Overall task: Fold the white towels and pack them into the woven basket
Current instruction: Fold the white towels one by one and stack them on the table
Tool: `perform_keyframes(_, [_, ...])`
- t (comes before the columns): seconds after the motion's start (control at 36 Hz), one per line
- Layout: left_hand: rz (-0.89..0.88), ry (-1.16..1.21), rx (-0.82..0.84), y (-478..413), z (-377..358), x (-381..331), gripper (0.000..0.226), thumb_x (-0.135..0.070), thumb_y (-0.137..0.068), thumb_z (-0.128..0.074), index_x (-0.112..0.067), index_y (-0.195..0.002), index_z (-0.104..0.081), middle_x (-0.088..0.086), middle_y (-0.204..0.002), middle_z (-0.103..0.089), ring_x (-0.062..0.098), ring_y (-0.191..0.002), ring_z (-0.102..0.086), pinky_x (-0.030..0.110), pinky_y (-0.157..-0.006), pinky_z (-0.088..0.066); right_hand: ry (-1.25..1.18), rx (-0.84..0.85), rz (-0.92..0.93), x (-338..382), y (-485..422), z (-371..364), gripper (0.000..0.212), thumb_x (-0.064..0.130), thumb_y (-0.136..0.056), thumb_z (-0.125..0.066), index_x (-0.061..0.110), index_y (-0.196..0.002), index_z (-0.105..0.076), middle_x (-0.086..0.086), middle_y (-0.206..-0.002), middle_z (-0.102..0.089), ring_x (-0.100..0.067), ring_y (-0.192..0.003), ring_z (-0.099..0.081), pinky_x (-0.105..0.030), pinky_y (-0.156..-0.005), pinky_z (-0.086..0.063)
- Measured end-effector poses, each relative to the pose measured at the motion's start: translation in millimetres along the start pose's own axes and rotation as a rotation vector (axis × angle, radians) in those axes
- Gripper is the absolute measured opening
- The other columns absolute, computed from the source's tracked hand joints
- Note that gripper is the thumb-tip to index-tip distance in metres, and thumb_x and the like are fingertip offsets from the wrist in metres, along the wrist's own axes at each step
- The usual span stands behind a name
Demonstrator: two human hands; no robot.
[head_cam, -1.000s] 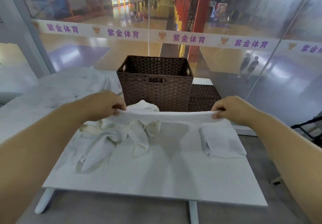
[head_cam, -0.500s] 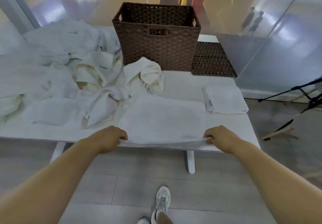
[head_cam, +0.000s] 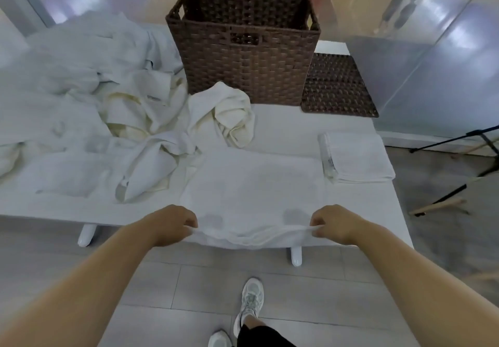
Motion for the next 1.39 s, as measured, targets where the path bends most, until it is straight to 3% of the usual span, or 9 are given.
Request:
perform_keyframes(0.17, [0.082,0.098,-0.022,-30,2,0,0.014,-0.042,-0.090,-0.054,-0.031,-0.094,-0.062,-0.011,-0.098,-0.062,0.007,-0.092,-0.056,0.026,-0.082,-0.046,-0.130,0.075,-0.016,-1,-35,5,0.031,0.044,-0.090,-0.058,0.022,-0.111,-0.065,0.007,-0.114,-0.063,-0.012,-0.106,-0.057,-0.025,-0.087,-0.044])
perform_keyframes(0.31, [0.171,0.206,-0.212,-55,8,7,0.029,-0.039,-0.094,-0.051,-0.022,-0.117,-0.058,-0.004,-0.113,-0.060,0.013,-0.101,-0.056,0.026,-0.083,-0.042,-0.078,0.001,-0.036,4,-73,11,0.054,0.041,-0.097,-0.048,0.023,-0.146,-0.033,0.004,-0.153,-0.030,-0.018,-0.138,-0.031,-0.030,-0.110,-0.026])
perform_keyframes(0.56, [0.317,0.255,-0.481,-93,28,31,0.030,-0.010,-0.099,-0.037,-0.010,-0.125,-0.051,0.010,-0.121,-0.051,0.027,-0.103,-0.055,0.033,-0.086,-0.042,0.040,-0.065,0.041,33,-134,23,0.063,0.032,-0.100,-0.042,0.022,-0.152,-0.008,0.007,-0.160,-0.004,-0.020,-0.145,-0.012,-0.036,-0.113,-0.024])
perform_keyframes(0.69, [0.252,0.251,-0.459,-116,40,43,0.037,0.000,-0.091,-0.049,-0.011,-0.126,-0.052,0.011,-0.119,-0.052,0.024,-0.095,-0.057,0.033,-0.083,-0.046,0.060,-0.111,-0.020,47,-160,30,0.064,0.034,-0.099,-0.044,0.020,-0.151,-0.011,0.002,-0.158,-0.014,-0.026,-0.140,-0.023,-0.037,-0.108,-0.032])
perform_keyframes(0.83, [0.120,-0.033,-0.380,-137,49,47,0.041,-0.017,-0.091,-0.055,-0.017,-0.131,-0.046,0.006,-0.123,-0.046,0.027,-0.101,-0.057,0.036,-0.080,-0.046,0.065,-0.132,-0.095,50,-173,39,0.061,0.038,-0.097,-0.046,0.021,-0.149,-0.019,-0.001,-0.151,-0.030,-0.025,-0.131,-0.039,-0.036,-0.098,-0.041])
perform_keyframes(1.14, [-0.056,-0.346,-0.317,-158,57,51,0.030,-0.023,-0.100,-0.030,-0.022,-0.121,-0.052,-0.003,-0.123,-0.047,0.014,-0.112,-0.048,0.028,-0.085,-0.046,0.038,-0.156,-0.195,47,-174,42,0.056,0.042,-0.095,-0.048,0.026,-0.145,-0.030,0.003,-0.141,-0.047,-0.022,-0.123,-0.049,-0.033,-0.090,-0.045])
perform_keyframes(1.22, [-0.023,-0.276,-0.330,-155,65,56,0.030,-0.020,-0.100,-0.032,-0.021,-0.124,-0.050,-0.004,-0.123,-0.053,0.017,-0.111,-0.051,0.032,-0.087,-0.046,0.021,-0.161,-0.212,47,-174,42,0.055,0.043,-0.095,-0.047,0.026,-0.145,-0.031,0.003,-0.143,-0.046,-0.022,-0.126,-0.047,-0.033,-0.094,-0.043])
perform_keyframes(1.31, [0.143,0.042,-0.471,-144,82,62,0.023,-0.027,-0.099,-0.037,-0.017,-0.107,-0.056,0.007,-0.094,-0.068,0.025,-0.081,-0.064,0.039,-0.072,-0.051,0.009,-0.161,-0.237,47,-175,43,0.055,0.044,-0.095,-0.046,0.028,-0.145,-0.032,0.003,-0.143,-0.047,-0.022,-0.126,-0.048,-0.032,-0.093,-0.043])
perform_keyframes(1.39, [0.230,0.345,-0.445,-137,87,65,0.014,-0.019,-0.096,-0.043,-0.014,-0.096,-0.056,0.007,-0.078,-0.068,0.023,-0.068,-0.063,0.041,-0.066,-0.053,-0.010,-0.164,-0.265,46,-173,45,0.054,0.045,-0.094,-0.047,0.031,-0.144,-0.033,0.000,-0.133,-0.055,-0.023,-0.117,-0.054,-0.030,-0.083,-0.044])
Point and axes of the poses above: each hand's wrist, its own y-axis away from the middle knuckle, its own z-axis out of the back of the hand, x = y × z, the point moved 2 cm from there along -y, towards the middle knuckle
